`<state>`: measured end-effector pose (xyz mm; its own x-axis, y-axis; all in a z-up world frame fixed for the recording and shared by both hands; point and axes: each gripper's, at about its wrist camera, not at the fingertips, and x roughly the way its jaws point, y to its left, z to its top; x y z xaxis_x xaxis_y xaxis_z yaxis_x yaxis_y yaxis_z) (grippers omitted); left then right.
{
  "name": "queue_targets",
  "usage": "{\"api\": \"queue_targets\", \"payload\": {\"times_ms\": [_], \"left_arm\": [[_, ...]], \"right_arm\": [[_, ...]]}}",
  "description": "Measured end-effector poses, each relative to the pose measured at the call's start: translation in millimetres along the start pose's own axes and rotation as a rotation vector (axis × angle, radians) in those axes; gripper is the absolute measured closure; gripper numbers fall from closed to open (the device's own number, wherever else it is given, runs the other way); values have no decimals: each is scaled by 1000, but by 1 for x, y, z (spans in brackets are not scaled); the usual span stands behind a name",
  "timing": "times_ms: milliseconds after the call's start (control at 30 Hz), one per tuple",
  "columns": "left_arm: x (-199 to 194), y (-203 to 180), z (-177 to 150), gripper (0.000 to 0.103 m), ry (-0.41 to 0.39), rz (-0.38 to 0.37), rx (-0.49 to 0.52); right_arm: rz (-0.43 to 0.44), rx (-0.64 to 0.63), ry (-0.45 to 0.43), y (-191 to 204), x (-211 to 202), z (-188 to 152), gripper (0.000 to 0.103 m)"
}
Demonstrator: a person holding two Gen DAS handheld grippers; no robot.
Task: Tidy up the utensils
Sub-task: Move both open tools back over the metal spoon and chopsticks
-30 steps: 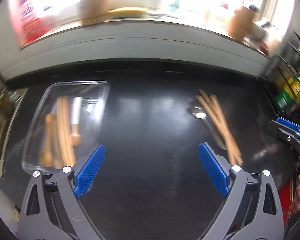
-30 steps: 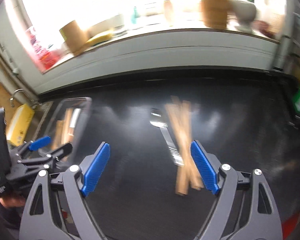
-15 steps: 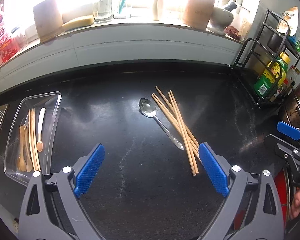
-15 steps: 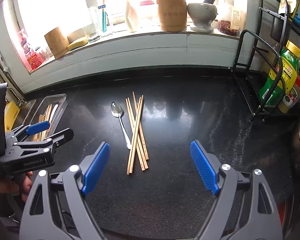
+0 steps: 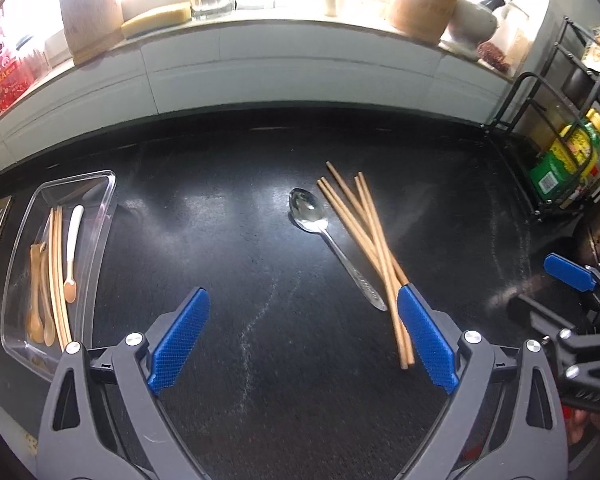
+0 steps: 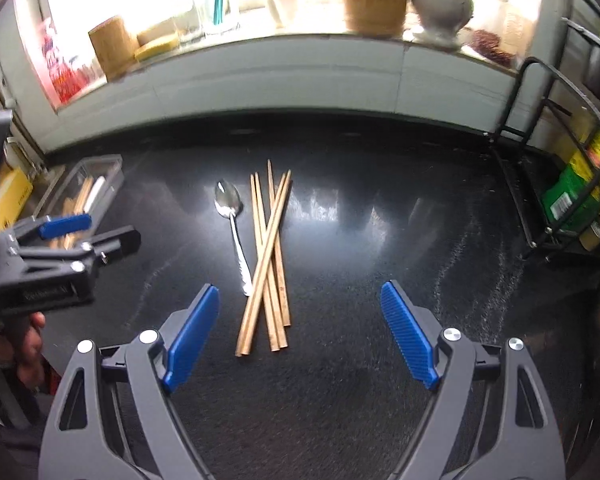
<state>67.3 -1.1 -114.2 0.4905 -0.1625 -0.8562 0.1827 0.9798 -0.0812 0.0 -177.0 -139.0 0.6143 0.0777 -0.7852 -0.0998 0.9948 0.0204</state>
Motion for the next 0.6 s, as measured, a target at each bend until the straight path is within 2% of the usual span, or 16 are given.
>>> {"api": "queue_targets", "payload": {"times_ms": [300, 600], "left_arm": [[72, -4, 18, 11, 92, 18, -8], [133, -6, 28, 11, 167, 38, -108]], "right_arm": [[-2, -58, 93, -5, 76, 7, 22], [22, -68, 144, -19, 119, 22, 23]]}}
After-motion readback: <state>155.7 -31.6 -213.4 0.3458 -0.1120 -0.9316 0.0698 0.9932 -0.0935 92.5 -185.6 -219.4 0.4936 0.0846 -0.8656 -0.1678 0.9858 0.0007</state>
